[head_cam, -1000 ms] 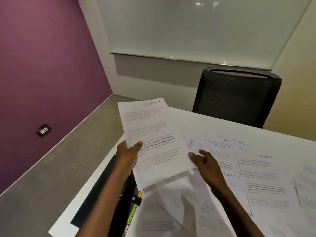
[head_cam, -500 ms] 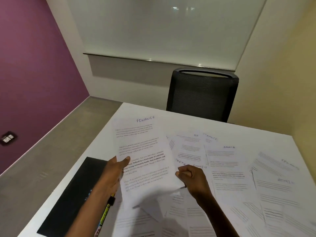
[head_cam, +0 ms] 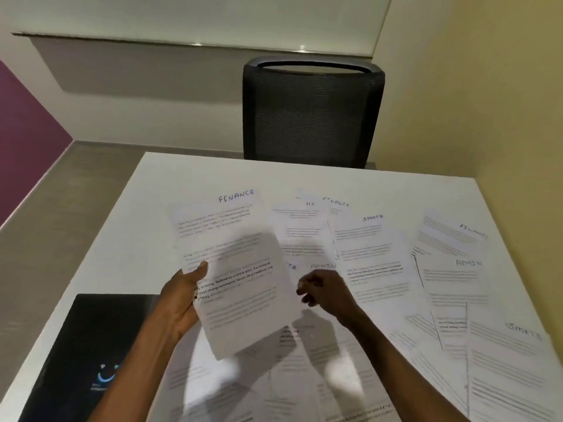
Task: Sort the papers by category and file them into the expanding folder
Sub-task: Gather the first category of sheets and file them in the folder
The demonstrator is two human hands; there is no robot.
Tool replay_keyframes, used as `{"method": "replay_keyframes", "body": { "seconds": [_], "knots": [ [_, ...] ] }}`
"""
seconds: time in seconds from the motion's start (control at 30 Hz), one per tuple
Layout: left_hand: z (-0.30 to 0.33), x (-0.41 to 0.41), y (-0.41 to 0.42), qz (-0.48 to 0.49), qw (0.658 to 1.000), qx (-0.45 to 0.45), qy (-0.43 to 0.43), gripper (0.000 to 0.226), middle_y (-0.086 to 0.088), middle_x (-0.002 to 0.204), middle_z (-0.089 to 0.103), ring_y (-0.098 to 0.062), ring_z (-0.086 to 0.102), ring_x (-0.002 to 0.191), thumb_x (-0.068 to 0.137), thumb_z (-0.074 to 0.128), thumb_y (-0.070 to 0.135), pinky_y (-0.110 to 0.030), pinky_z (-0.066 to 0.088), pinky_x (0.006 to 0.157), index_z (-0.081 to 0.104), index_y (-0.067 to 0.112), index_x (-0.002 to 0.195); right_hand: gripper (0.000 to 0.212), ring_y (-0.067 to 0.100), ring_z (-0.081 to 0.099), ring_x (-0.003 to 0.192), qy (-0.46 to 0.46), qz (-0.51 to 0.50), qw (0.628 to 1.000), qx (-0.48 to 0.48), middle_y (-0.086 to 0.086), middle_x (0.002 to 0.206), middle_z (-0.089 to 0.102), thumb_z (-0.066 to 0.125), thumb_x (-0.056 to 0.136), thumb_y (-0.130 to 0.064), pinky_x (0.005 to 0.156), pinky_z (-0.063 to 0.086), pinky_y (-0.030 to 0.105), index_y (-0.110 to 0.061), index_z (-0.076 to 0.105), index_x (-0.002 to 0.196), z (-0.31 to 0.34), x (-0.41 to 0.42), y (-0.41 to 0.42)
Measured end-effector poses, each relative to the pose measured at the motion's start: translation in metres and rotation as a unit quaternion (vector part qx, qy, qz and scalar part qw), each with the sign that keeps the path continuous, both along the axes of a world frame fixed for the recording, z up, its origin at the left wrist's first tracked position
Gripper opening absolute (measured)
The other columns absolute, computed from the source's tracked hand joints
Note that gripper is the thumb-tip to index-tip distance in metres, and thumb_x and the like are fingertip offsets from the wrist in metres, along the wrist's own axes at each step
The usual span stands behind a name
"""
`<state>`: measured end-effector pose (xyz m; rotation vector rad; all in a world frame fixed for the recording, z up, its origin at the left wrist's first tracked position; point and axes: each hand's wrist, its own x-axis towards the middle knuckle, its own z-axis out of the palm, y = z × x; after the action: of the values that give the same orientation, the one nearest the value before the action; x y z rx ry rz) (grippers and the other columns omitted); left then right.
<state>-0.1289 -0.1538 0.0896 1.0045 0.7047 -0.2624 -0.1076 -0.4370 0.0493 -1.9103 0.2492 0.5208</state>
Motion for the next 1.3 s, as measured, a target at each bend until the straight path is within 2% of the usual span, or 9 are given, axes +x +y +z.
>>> {"method": "replay_keyframes", "body": {
  "seconds": [0.13, 0.27, 0.37, 0.5, 0.7, 0.93, 1.1, 1.2, 1.3],
  "knots": [
    [-0.015, 0.035, -0.006, -0.020, 0.999, -0.022, 0.012, 0.036, -0.019, 0.127, 0.064, -0.038, 0.064, 0.112, 0.098, 0.050, 0.013, -0.048, 0.059, 0.080, 0.056, 0.009, 0.134, 0.007, 0.017, 0.069, 0.062, -0.077, -0.026, 0.985, -0.151, 0.003, 0.072, 0.073, 0.066, 0.083, -0.006, 0.067, 0.057, 0.031, -0.008, 0.072, 0.079, -0.021, 0.078, -0.035],
    [-0.025, 0.062, -0.010, -0.056, 0.998, -0.011, -0.008, 0.037, -0.017, 0.126, 0.066, -0.036, 0.065, 0.112, 0.097, 0.051, 0.014, -0.050, 0.057, 0.086, 0.057, 0.010, 0.133, 0.014, 0.024, 0.067, 0.078, -0.131, -0.051, 0.953, -0.268, 0.009, 0.081, 0.073, 0.060, 0.084, -0.002, 0.065, 0.041, 0.024, -0.006, 0.066, 0.072, -0.041, 0.156, -0.069],
    [-0.033, 0.076, -0.007, -0.073, 0.997, -0.003, -0.011, 0.038, -0.015, 0.129, 0.065, -0.036, 0.064, 0.116, 0.097, 0.053, 0.015, -0.058, 0.051, 0.093, 0.056, 0.013, 0.135, 0.012, 0.028, 0.064, 0.089, -0.138, -0.038, 0.939, -0.312, 0.015, 0.099, 0.070, 0.060, 0.085, 0.000, 0.066, 0.041, 0.022, -0.002, 0.069, 0.093, -0.054, 0.202, -0.084],
    [-0.042, 0.087, -0.010, -0.083, 0.996, 0.008, -0.012, 0.033, -0.013, 0.126, 0.067, -0.034, 0.065, 0.115, 0.098, 0.052, 0.016, -0.060, 0.049, 0.094, 0.059, 0.014, 0.130, 0.057, 0.035, 0.048, 0.124, -0.111, 0.080, 0.909, -0.393, 0.019, 0.133, 0.052, 0.074, 0.085, -0.021, 0.098, 0.042, 0.040, -0.003, 0.050, 0.134, -0.073, 0.242, -0.086],
    [-0.045, 0.088, -0.012, -0.071, 0.997, 0.010, -0.013, 0.035, -0.012, 0.124, 0.068, -0.032, 0.066, 0.113, 0.096, 0.053, 0.014, -0.054, 0.053, 0.090, 0.059, 0.014, 0.131, 0.072, 0.035, 0.046, 0.116, -0.074, 0.143, 0.847, -0.506, 0.016, 0.125, 0.048, 0.077, 0.078, -0.045, 0.093, 0.044, 0.046, -0.003, 0.047, 0.128, -0.093, 0.259, -0.080],
    [-0.040, 0.083, -0.009, -0.064, 0.998, 0.018, -0.009, 0.037, -0.014, 0.125, 0.067, -0.034, 0.065, 0.114, 0.095, 0.054, 0.015, -0.055, 0.053, 0.090, 0.059, 0.012, 0.132, 0.047, 0.036, 0.046, 0.116, -0.017, 0.140, 0.867, -0.477, 0.012, 0.114, 0.058, 0.072, 0.079, -0.032, 0.094, 0.041, 0.042, -0.009, 0.056, 0.116, -0.078, 0.269, -0.073],
    [-0.034, 0.073, -0.007, -0.061, 0.998, 0.004, -0.015, 0.042, -0.017, 0.128, 0.065, -0.036, 0.063, 0.116, 0.093, 0.057, 0.017, -0.059, 0.050, 0.092, 0.056, 0.010, 0.135, 0.022, 0.025, 0.053, 0.080, -0.067, 0.082, 0.912, -0.396, 0.006, 0.081, 0.056, 0.070, 0.079, -0.022, 0.060, 0.035, 0.026, -0.010, 0.056, 0.089, -0.057, 0.250, -0.067],
    [-0.027, 0.066, -0.008, -0.056, 0.998, -0.009, -0.025, 0.045, -0.016, 0.130, 0.063, -0.037, 0.061, 0.119, 0.093, 0.057, 0.017, -0.062, 0.046, 0.097, 0.054, 0.012, 0.137, 0.029, 0.021, 0.048, 0.082, -0.101, 0.027, 0.940, -0.325, 0.000, 0.084, 0.049, 0.072, 0.083, -0.018, 0.052, 0.029, 0.023, -0.010, 0.049, 0.100, -0.034, 0.232, -0.065],
    [-0.018, 0.057, -0.008, -0.061, 0.997, -0.009, -0.035, 0.044, -0.017, 0.131, 0.063, -0.039, 0.060, 0.120, 0.093, 0.056, 0.018, -0.065, 0.042, 0.100, 0.055, 0.013, 0.137, 0.048, 0.019, 0.051, 0.087, -0.130, -0.009, 0.954, -0.270, 0.001, 0.100, 0.052, 0.075, 0.082, -0.016, 0.067, 0.037, 0.025, -0.008, 0.050, 0.122, -0.010, 0.217, -0.061]
  ]
}}
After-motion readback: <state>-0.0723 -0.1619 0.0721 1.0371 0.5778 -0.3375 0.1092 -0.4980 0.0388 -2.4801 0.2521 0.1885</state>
